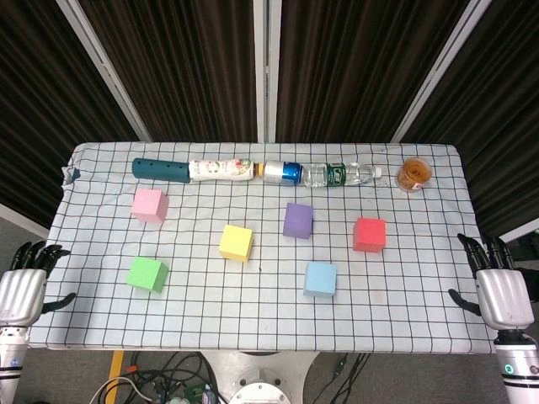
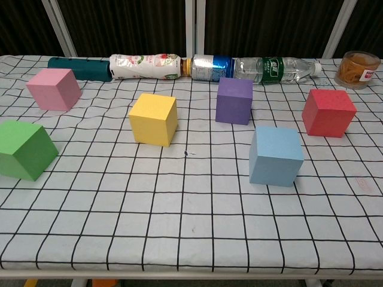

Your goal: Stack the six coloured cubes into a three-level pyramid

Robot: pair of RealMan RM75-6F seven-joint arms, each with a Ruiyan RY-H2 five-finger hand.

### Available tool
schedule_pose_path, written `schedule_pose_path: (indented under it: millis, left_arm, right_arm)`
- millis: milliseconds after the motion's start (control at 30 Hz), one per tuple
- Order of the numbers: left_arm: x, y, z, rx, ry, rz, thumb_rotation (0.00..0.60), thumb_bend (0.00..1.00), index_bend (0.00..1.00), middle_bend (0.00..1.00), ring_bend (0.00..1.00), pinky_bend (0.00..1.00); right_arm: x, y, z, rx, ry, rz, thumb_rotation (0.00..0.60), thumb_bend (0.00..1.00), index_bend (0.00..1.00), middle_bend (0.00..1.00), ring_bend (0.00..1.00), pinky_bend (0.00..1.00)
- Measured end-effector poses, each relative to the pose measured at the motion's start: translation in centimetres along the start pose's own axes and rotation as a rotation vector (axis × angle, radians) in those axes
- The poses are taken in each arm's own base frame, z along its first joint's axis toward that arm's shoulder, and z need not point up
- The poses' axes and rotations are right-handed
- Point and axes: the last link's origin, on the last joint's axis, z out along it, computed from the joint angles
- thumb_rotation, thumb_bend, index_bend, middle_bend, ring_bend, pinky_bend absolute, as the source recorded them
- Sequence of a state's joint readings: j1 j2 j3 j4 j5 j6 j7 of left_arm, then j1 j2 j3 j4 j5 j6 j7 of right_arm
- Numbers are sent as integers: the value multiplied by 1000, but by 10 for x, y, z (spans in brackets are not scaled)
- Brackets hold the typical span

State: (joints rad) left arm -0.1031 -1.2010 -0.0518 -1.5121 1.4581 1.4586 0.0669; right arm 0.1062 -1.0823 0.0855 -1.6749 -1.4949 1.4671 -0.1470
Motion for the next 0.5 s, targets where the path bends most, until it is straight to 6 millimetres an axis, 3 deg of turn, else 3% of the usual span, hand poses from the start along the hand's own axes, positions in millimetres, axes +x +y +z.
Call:
schedule_pose_path:
  millis: [333,500]
  left_arm:
    - [0,4,7,-28,-7,-2,600,38,265,193,101,90]
    - [2,7,24,-66,-22,-54,600,39,265,193,101,91]
  right_arm:
    - [3,0,-3,2,9,2,600,91,5,148,21,69]
    - [2,0,-4,10,5,9,600,91,5,148,21,69]
